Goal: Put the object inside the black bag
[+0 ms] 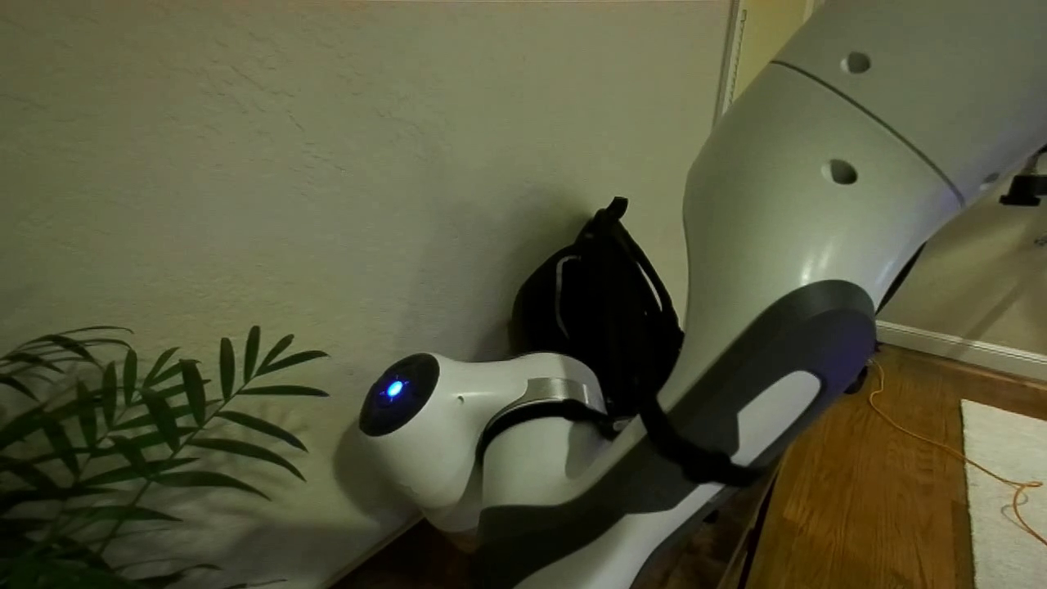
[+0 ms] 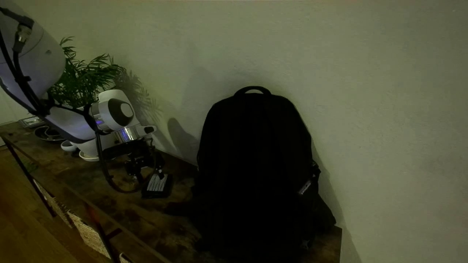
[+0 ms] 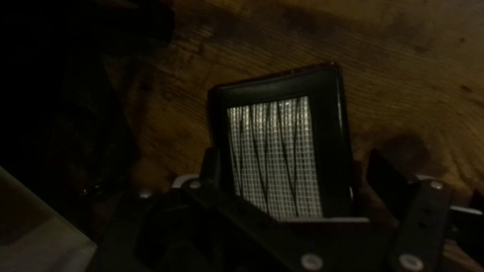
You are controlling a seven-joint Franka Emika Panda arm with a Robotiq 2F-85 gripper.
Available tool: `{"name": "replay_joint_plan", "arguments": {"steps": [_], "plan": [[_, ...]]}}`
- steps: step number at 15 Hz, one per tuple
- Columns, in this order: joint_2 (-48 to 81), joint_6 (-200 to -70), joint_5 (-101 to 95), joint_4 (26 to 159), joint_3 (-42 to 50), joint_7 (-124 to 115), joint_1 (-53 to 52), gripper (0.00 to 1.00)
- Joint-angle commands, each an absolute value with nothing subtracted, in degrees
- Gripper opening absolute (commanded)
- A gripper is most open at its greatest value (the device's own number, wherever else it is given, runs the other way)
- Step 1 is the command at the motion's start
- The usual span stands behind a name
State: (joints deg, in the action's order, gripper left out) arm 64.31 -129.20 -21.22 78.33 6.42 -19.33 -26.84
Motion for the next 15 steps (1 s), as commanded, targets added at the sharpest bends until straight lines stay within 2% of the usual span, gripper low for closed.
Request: {"name": "replay_joint_plan", "arguments": {"steps": [1, 2, 10, 11, 15], "plan": [[65.42, -127.44, -22.53, 76.68, 7.94, -21.61, -28.21, 0.81], [65.67, -127.37, -22.54, 76.37, 8.01, -21.59, -28.19, 0.69], [66.22, -127.02, -22.67, 75.77, 8.33, -21.49, -28.23, 0.16], [66.22, -126.88, -22.68, 75.67, 8.33, -21.49, -28.25, 0.10], [65.44, -127.07, -22.61, 76.03, 8.24, -21.67, -28.08, 0.03]]}}
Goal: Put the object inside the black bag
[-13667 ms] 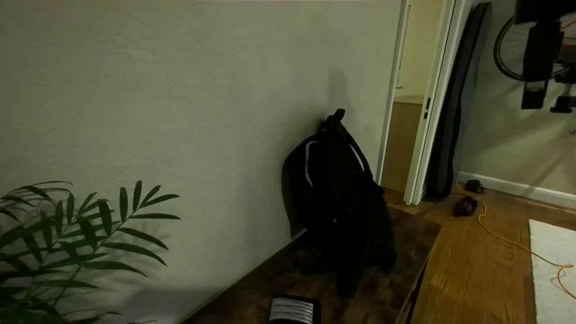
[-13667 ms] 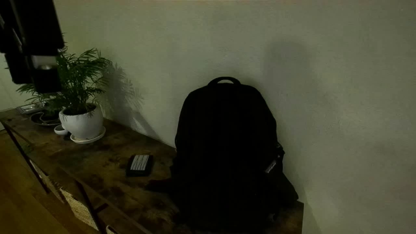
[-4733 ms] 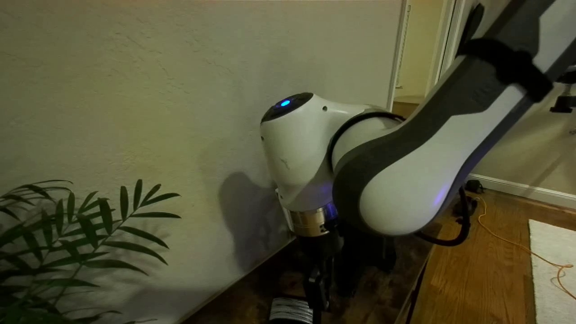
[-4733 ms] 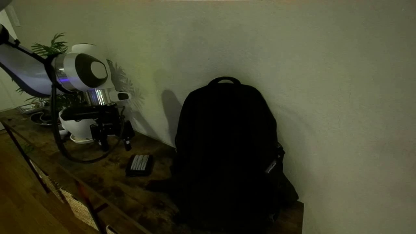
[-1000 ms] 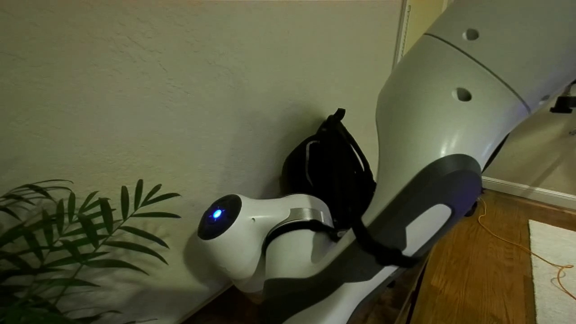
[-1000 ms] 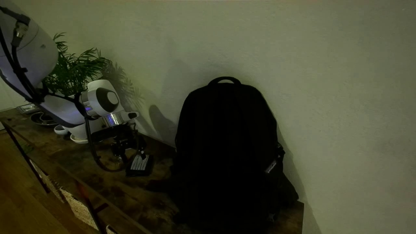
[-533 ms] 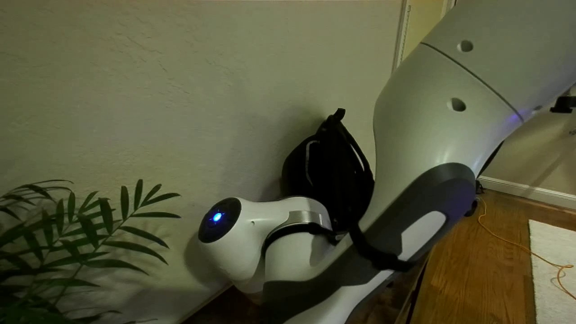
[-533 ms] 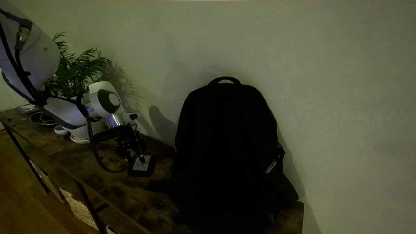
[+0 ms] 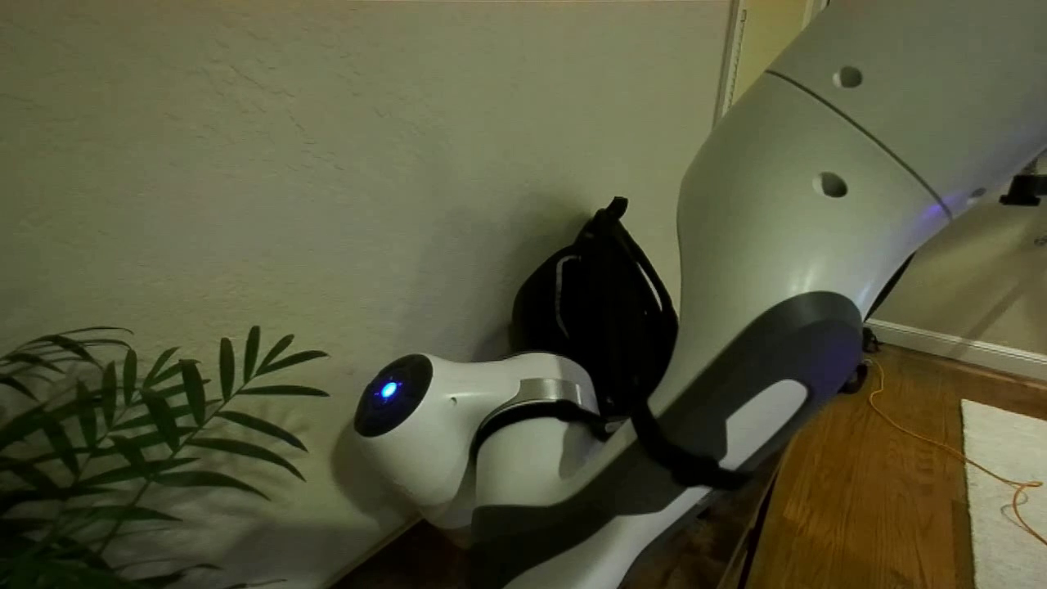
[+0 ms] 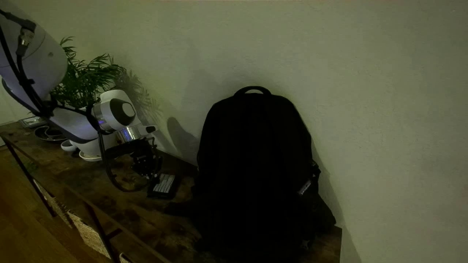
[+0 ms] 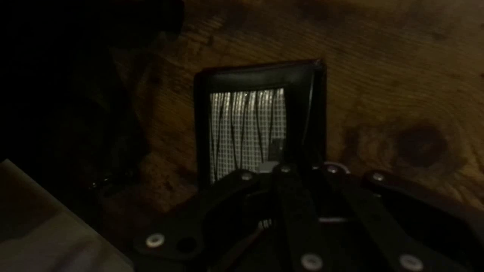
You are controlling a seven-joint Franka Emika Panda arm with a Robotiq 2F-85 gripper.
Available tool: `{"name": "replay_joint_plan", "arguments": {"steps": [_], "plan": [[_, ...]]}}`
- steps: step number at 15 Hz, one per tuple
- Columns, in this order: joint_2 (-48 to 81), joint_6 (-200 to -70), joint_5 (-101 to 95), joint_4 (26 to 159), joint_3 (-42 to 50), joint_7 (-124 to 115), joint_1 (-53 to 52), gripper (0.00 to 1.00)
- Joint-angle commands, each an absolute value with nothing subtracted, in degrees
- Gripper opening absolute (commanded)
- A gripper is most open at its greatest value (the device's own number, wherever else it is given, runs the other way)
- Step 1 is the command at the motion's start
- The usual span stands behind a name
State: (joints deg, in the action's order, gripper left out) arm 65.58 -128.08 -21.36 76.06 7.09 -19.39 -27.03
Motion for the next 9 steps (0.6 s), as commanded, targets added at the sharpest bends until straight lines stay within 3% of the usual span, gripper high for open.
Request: {"name": "replay_joint_plan", "arguments": {"steps": [1, 3, 9], "plan": [[65.31, -127.13, -22.63, 76.11, 8.30, -21.79, -28.07, 0.03], [64.94, -127.42, -22.61, 76.42, 8.38, -22.10, -28.05, 0.07], [62.33, -128.86, -22.09, 78.83, 8.10, -23.62, -27.62, 0.06]]}}
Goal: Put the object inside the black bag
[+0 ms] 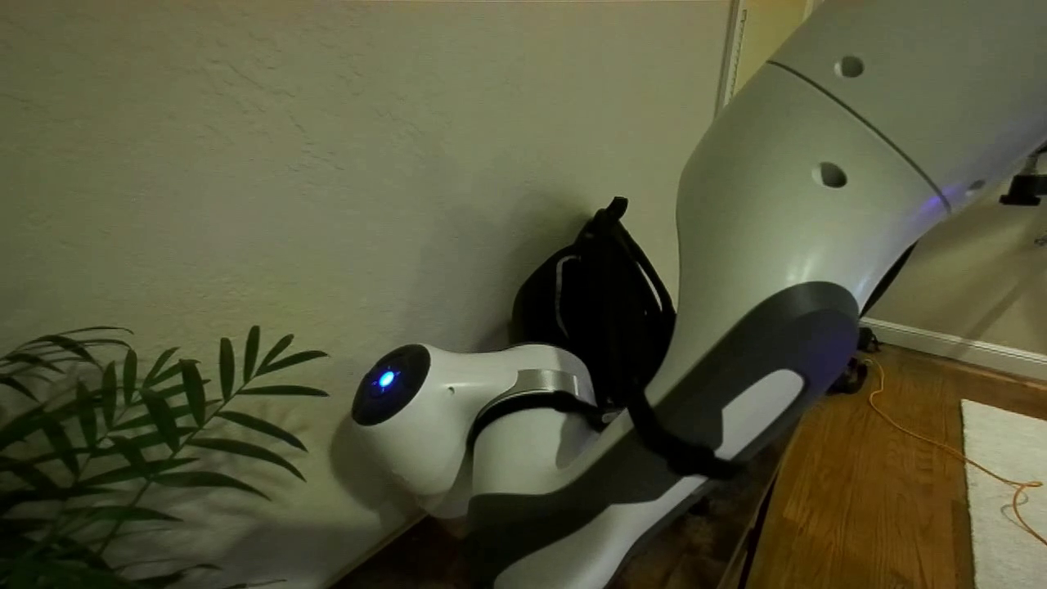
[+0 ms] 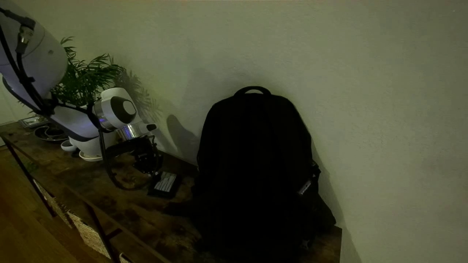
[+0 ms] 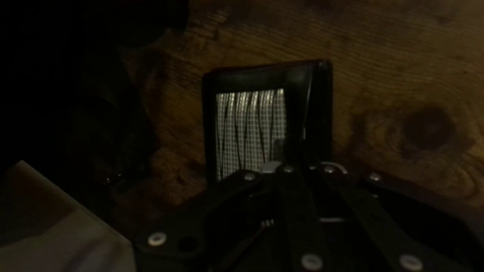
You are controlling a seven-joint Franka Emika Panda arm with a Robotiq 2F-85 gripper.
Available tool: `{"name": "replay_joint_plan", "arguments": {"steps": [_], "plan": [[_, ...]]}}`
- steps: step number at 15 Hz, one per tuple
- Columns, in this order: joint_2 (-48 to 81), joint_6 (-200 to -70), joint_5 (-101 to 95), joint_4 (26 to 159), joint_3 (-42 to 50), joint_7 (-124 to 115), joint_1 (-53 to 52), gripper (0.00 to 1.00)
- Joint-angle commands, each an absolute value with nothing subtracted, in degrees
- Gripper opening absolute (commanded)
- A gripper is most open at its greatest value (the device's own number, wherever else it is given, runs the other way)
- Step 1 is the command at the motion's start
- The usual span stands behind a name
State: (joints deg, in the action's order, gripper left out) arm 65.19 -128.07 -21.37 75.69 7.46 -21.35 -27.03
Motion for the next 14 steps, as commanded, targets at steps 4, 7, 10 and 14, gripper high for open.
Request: {"name": "replay_joint_plan", "arguments": {"steps": [4, 7, 10, 14], "plan": [[60.75, -129.53, -21.43, 80.14, 7.83, -24.51, -27.01, 0.07], [59.62, -129.82, -20.99, 81.01, 7.63, -25.29, -26.55, 0.06], [58.27, -130.20, -20.65, 82.22, 7.45, -25.81, -26.15, 0.06], [55.99, -131.48, -20.18, 84.66, 7.27, -26.84, -25.70, 0.06]]}}
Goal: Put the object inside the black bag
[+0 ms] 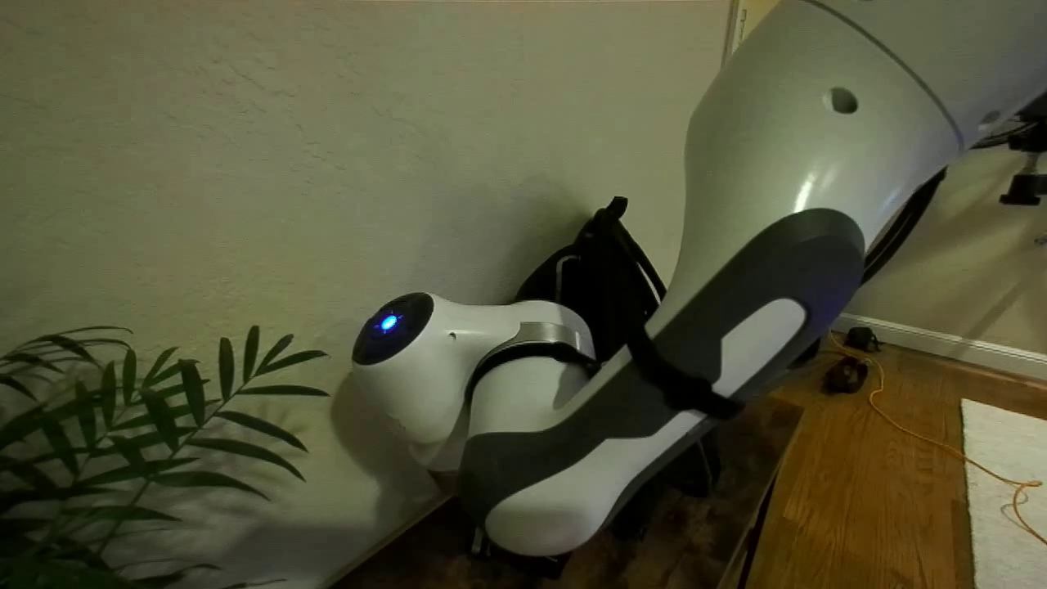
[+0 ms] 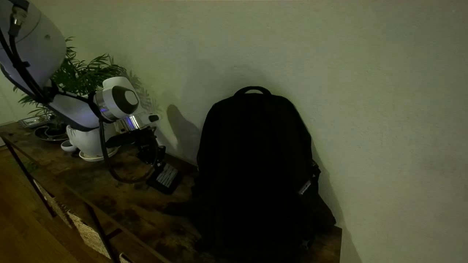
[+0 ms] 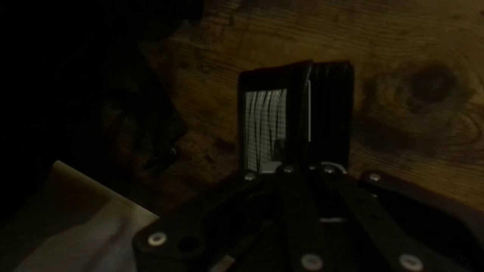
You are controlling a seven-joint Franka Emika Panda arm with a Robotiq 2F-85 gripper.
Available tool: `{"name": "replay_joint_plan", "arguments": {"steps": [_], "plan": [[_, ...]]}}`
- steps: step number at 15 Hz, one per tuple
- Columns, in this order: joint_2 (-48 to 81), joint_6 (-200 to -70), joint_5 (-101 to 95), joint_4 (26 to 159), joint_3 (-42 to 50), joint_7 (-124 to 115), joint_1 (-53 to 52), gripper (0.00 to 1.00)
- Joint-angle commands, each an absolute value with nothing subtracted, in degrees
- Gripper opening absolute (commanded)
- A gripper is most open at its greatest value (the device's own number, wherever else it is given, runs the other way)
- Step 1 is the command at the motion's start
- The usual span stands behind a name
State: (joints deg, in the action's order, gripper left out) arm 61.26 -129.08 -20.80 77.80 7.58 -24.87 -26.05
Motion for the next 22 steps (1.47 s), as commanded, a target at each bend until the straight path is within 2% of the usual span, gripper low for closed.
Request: {"name": "replay_joint_plan", "arguments": {"steps": [1, 22], "plan": [[55.11, -132.08, -20.06, 85.72, 7.22, -27.16, -25.64, 0.06], [38.73, -145.57, -19.94, 105.99, 8.49, -37.72, -25.37, 0.06]]}}
